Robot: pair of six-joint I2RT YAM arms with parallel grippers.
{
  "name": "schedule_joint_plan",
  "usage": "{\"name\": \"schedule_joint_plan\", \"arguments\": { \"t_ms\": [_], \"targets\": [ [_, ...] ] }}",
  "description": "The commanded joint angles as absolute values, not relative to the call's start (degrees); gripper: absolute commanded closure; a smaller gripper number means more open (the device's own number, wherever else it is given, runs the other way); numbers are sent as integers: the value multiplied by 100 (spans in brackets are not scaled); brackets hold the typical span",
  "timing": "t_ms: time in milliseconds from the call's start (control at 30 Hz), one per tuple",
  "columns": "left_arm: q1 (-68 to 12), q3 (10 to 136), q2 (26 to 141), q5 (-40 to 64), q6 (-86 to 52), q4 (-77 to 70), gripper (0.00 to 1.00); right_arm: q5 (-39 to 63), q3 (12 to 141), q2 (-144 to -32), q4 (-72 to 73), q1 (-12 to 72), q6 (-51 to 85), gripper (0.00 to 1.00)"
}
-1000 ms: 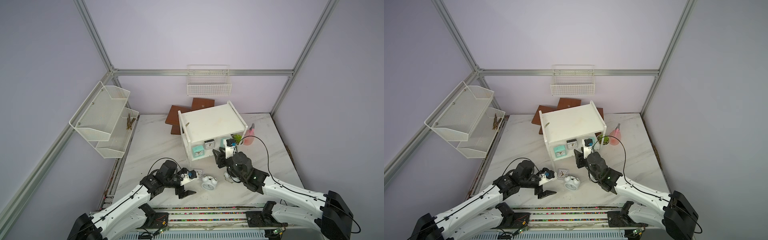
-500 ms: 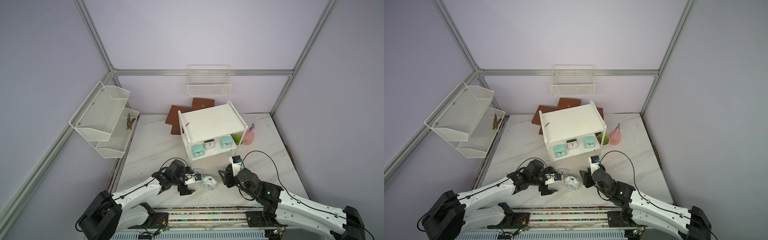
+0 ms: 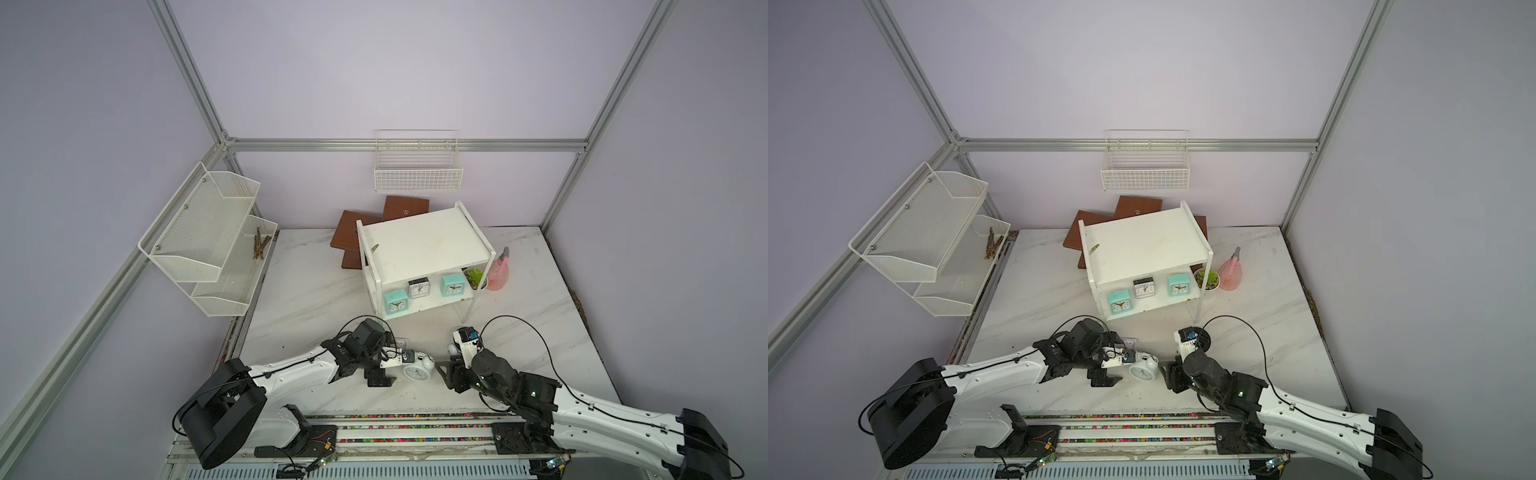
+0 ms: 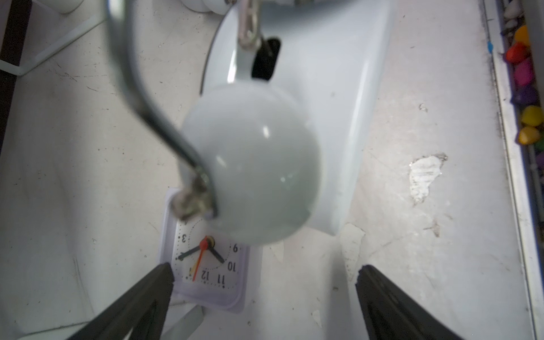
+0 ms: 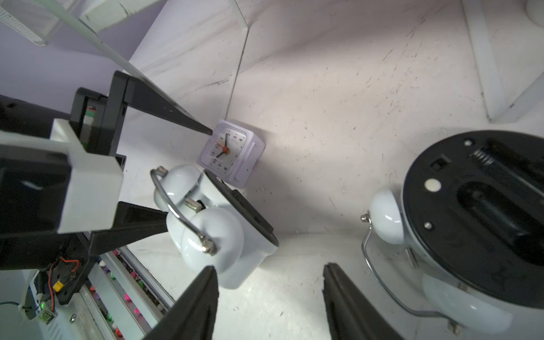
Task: Place the alarm clocks on the shelf by style
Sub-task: Adjust the shelf at the center of the board.
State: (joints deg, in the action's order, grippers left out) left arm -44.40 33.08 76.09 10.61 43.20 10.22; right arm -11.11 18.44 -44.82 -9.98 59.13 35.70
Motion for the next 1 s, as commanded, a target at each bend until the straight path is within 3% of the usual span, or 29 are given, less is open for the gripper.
{"name": "schedule_joint_plan", "arguments": {
  "t_ms": [0, 533, 967],
  "targets": [
    [-4428, 3620, 7764, 671, 4410, 580, 0, -1053, 1785, -4472, -645, 6002, 3659, 39],
    [-4403, 3621, 8044, 158, 4342, 255, 0, -1159, 1453, -4654, -148, 6349, 3897, 39],
    [-4018, 3894, 8046, 767, 4283, 521, 0, -1261, 1215, -4807, 298, 6451, 4020, 39]
  ]
}}
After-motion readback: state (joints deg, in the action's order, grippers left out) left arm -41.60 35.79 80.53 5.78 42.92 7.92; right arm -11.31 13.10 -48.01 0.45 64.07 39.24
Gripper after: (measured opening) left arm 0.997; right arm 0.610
